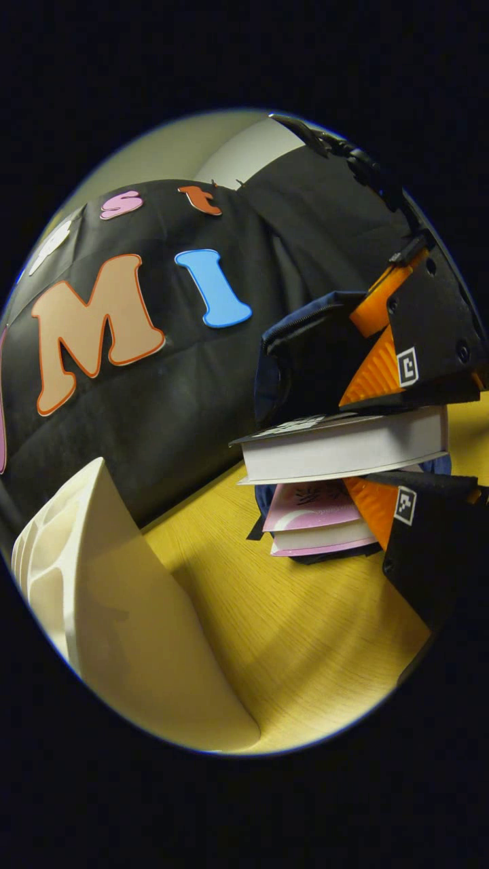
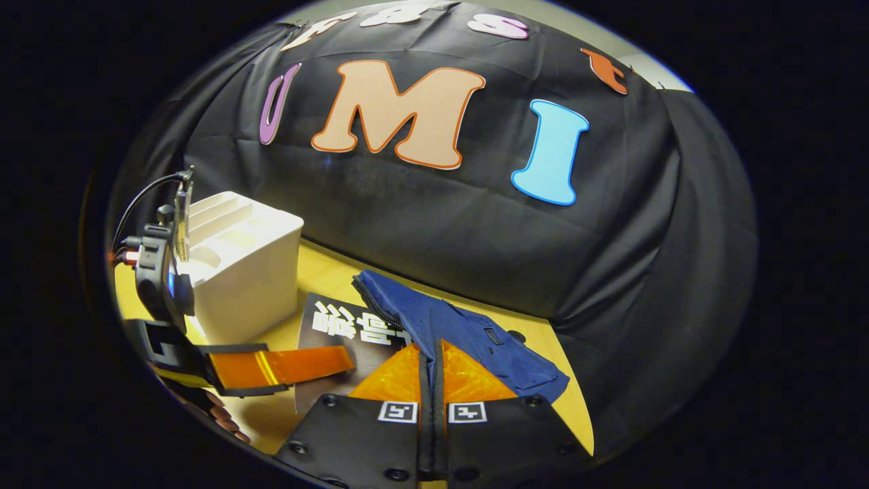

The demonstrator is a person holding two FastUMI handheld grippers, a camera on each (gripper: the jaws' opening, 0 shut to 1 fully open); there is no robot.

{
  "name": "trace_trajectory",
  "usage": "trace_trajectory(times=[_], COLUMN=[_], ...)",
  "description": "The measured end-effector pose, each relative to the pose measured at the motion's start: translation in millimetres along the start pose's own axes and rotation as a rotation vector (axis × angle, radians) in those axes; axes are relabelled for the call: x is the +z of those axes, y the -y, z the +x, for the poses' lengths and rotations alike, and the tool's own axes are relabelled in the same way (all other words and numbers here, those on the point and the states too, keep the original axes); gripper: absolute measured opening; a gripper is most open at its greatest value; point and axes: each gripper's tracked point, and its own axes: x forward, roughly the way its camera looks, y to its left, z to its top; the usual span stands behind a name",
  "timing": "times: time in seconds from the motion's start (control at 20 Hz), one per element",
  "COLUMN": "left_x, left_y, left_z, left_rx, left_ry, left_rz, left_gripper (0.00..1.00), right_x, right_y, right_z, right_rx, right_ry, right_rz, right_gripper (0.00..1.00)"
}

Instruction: Open the schoolbag, grab two books from the bookshelf and put them into the schoolbag.

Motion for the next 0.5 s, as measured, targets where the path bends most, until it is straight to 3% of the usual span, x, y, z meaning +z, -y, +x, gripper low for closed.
trace_trajectory(times=[0.05,0.1,0.2,0.25,0.45,0.5], left_x=[-6,-5,2,7,35,48], left_y=[-2,2,13,17,10,10], left_z=[-1,-3,-14,-16,-50,-60], left_rx=[-0.004,-0.028,-0.06,-0.052,-0.047,-0.049], left_ry=[-0.013,-0.011,0.005,0.017,0.071,0.108], left_rz=[0.009,0.011,0.032,0.068,0.098,0.116], left_gripper=[0.51,0.55,0.77,0.95,0.95,0.9], right_x=[0,0,-1,-1,-3,-4], right_y=[-1,-1,-2,-2,-3,-5], right_z=[0,1,2,2,2,2], right_rx=[0.0,0.0,0.001,0.001,0.005,0.01], right_ry=[0.0,0.0,-0.003,-0.003,-0.002,-0.004], right_rz=[0.002,0.004,0.008,0.005,0.014,0.014], right_gripper=[0.03,0.03,0.03,0.03,0.05,0.03])
